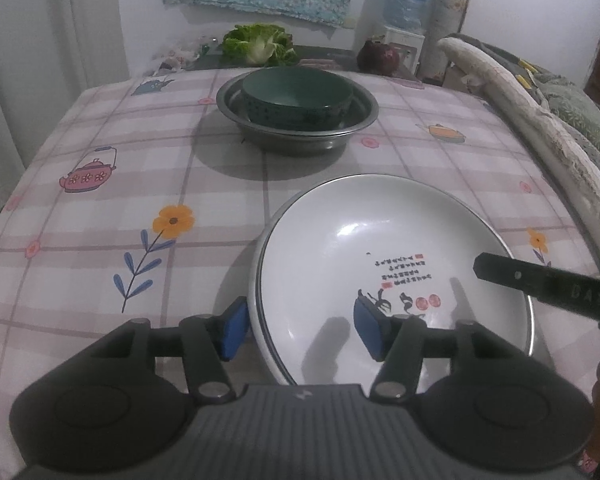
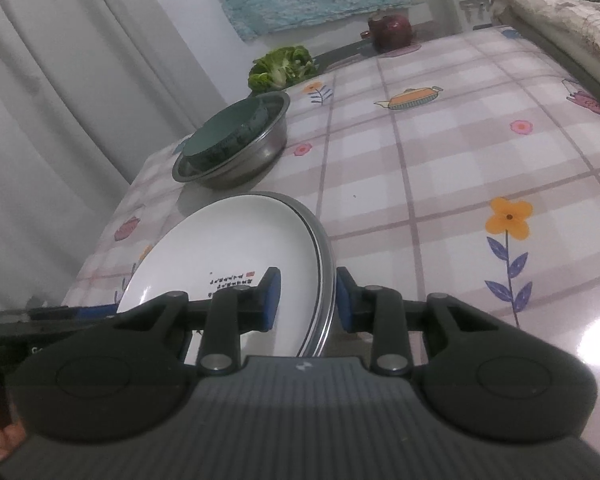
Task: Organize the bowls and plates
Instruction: 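Lower the white plate into the basin and open both grippers, then move both grippers to the rim of the steel bowl holding the green bowl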
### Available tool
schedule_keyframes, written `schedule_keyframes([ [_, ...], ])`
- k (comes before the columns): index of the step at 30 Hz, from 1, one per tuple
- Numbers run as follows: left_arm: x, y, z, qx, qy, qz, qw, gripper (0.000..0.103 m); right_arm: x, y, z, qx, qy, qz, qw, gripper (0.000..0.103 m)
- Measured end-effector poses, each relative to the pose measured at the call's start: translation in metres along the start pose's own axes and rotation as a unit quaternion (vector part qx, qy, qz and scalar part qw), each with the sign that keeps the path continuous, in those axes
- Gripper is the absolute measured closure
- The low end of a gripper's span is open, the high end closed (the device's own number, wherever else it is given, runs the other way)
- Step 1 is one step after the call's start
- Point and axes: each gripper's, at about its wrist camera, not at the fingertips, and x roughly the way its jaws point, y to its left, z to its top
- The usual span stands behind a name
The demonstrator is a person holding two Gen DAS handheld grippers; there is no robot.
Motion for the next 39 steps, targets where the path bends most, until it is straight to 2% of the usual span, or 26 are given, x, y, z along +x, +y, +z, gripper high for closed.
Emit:
schedule_keyframes([
  [3, -0.002, 0.0, 0.001, -0.003, 0.001, 0.007, 1.0, 0.042, -0.002, 0.005, -0.001, -0.012, -0.003, -0.014, 1.0, 0.072],
  [7, -0.009, 0.002, 0.002, 0.001, -0.005, 0.031, 0.9995, 0.035, -0.006, 0.009, -0.001, -0.023, -0.006, -0.032, 0.999, 0.053],
  [12, -0.023, 0.006, 0.004, -0.004, -0.015, 0.049, 0.9987, 0.025, -0.018, 0.015, 0.001, -0.041, -0.013, -0.053, 0.998, 0.041],
  [14, -0.03, 0.007, 0.005, -0.002, -0.021, 0.055, 0.9983, 0.021, -0.022, 0.019, 0.002, -0.05, -0.018, -0.061, 0.997, 0.032],
  [17, -0.039, 0.007, 0.006, -0.001, -0.03, 0.066, 0.9974, 0.019, -0.028, 0.025, 0.003, -0.063, -0.025, -0.07, 0.995, 0.027],
  [27, -0.061, 0.018, 0.011, -0.014, -0.049, 0.081, 0.9954, 0.016, -0.041, 0.052, 0.017, -0.106, -0.04, -0.067, 0.991, 0.025],
  [39, -0.06, 0.034, 0.032, -0.024, -0.067, 0.088, 0.9936, 0.016, -0.031, 0.076, 0.056, -0.138, -0.037, -0.033, 0.989, 0.025],
])
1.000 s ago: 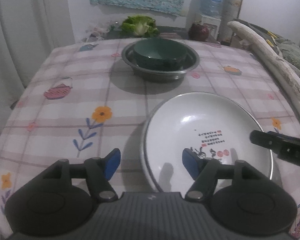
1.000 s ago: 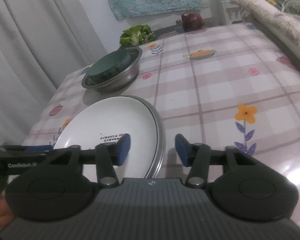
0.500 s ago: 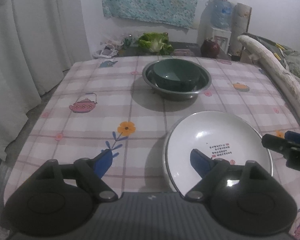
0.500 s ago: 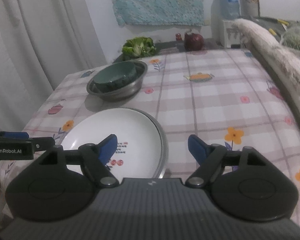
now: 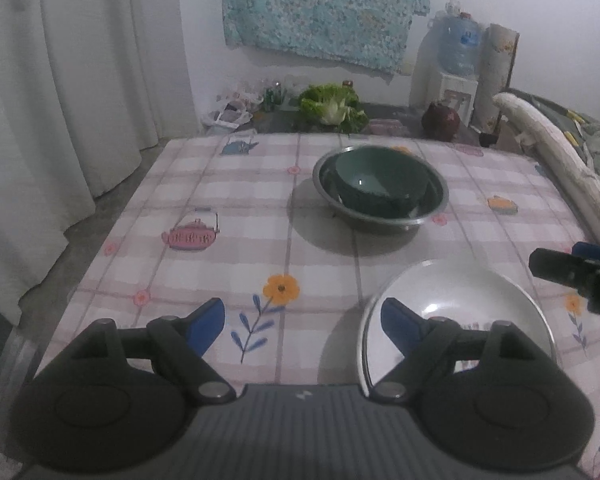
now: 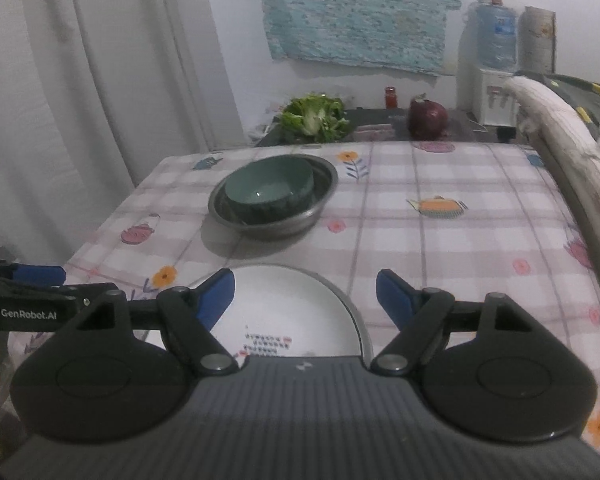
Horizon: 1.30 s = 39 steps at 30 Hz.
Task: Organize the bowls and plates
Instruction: 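Move both grippers to the rim of the steel bowl holding the green bowl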
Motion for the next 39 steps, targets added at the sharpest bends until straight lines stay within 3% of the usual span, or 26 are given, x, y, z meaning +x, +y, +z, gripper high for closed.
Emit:
schedule_keyframes([
  [8, 0.028, 0.015, 0.03, -0.017, -0.026, -0.025, 0.9992, 0.017, 0.024, -0.005, 0.036, -0.014, 0.006, 0.003, 1.0, 0.025],
  [15, 0.07, 0.017, 0.056, -0.019, -0.026, -0.045, 0.9985, 0.028, 0.063, -0.016, 0.063, -0.022, 0.02, 0.01, 1.0, 0.028],
  [27, 0.143, 0.013, 0.084, -0.025, 0.019, -0.079, 0.9963, 0.061, 0.164, -0.053, 0.09, 0.049, 0.091, 0.049, 0.993, 0.059],
  [39, 0.174, 0.007, 0.091, -0.027, 0.048, -0.088, 0.9946, 0.07, 0.216, -0.068, 0.093, 0.081, 0.138, 0.072, 0.984, 0.083],
])
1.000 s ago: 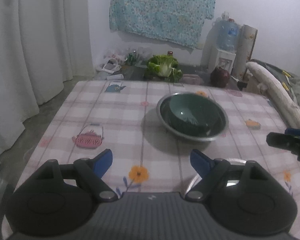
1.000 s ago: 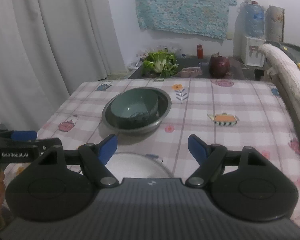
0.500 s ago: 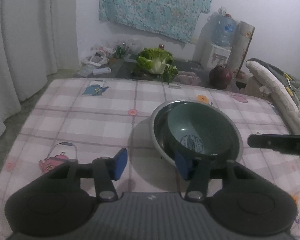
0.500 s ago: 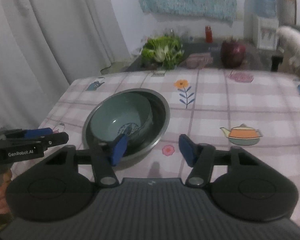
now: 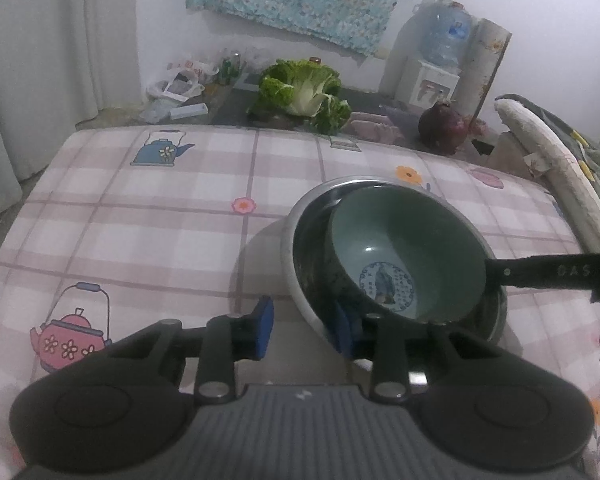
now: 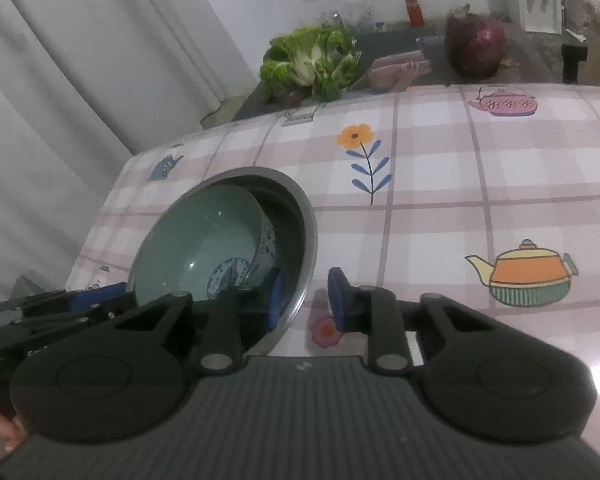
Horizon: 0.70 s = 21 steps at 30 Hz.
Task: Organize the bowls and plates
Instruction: 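Move both grippers to the rim of the steel bowl holding the green bowl, then close both grippers on the steel bowl rim and lift it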
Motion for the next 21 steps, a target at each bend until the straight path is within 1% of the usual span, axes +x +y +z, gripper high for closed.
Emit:
schedule_keyframes([
  [3, 0.005, 0.001, 0.001, -0.003, 0.003, 0.001, 1.0, 0.071, 0.01, -0.001, 0.003, 0.002, 0.008, 0.008, 1.0, 0.086],
  [8, 0.013, 0.003, 0.003, -0.014, 0.01, -0.006, 0.9998, 0.074, 0.019, 0.002, 0.006, -0.004, 0.011, 0.008, 1.0, 0.091],
  [10, 0.016, 0.004, 0.004, -0.018, 0.01, -0.004, 0.9998, 0.075, 0.023, 0.003, 0.007, -0.005, 0.012, 0.007, 1.0, 0.092],
  [12, 0.018, 0.004, 0.005, -0.023, 0.01, -0.01, 0.9996, 0.081, 0.025, 0.002, 0.008, -0.003, 0.013, 0.009, 1.0, 0.092],
  [15, 0.021, 0.004, 0.006, -0.032, 0.01, -0.015, 0.9993, 0.085, 0.027, -0.001, 0.007, 0.001, 0.012, 0.015, 1.0, 0.092],
  [21, 0.023, 0.01, 0.008, -0.056, 0.011, -0.024, 0.9981, 0.086, 0.032, -0.007, 0.008, 0.024, 0.013, 0.031, 0.999, 0.093],
])
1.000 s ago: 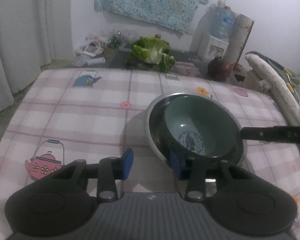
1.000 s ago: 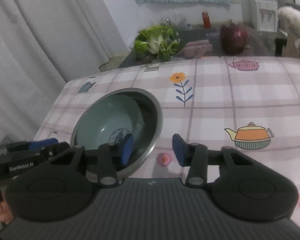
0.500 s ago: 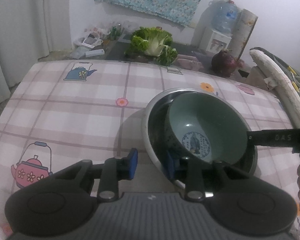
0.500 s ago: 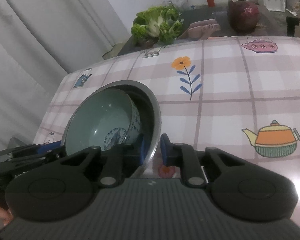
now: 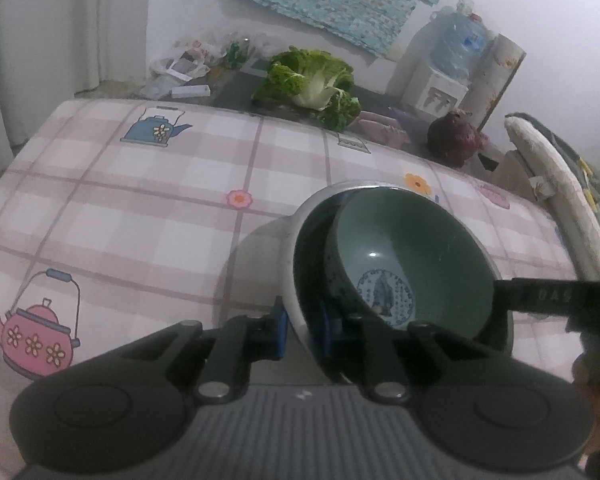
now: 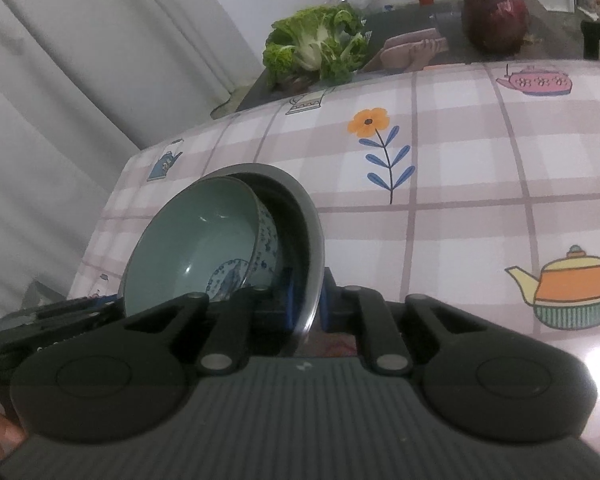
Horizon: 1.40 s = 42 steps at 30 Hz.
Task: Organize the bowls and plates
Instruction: 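Close both grippers on the steel bowl rim and lift it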
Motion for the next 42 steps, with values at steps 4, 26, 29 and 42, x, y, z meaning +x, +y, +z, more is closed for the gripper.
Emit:
schedule_keyframes([
  [4, -0.001, 0.001, 0.0, -0.003, 0.002, 0.0, 1.0, 0.087, -0.001, 0.001, -0.001, 0.001, -0.002, 0.0, 1.0, 0.093],
  [26, -0.018, -0.001, -0.002, -0.009, -0.007, -0.006, 0.9999, 0.088, -0.013, -0.001, -0.004, 0.005, -0.012, 0.011, 1.0, 0.093],
  [29, -0.022, -0.001, -0.002, -0.012, -0.008, -0.009, 0.9999, 0.088, -0.017, 0.0, -0.005, 0.005, -0.014, 0.012, 1.0, 0.093],
  [42, -0.051, -0.008, 0.0, -0.013, -0.026, -0.016, 0.9994, 0.089, -0.042, 0.01, -0.005, 0.007, -0.027, 0.02, 0.999, 0.093],
])
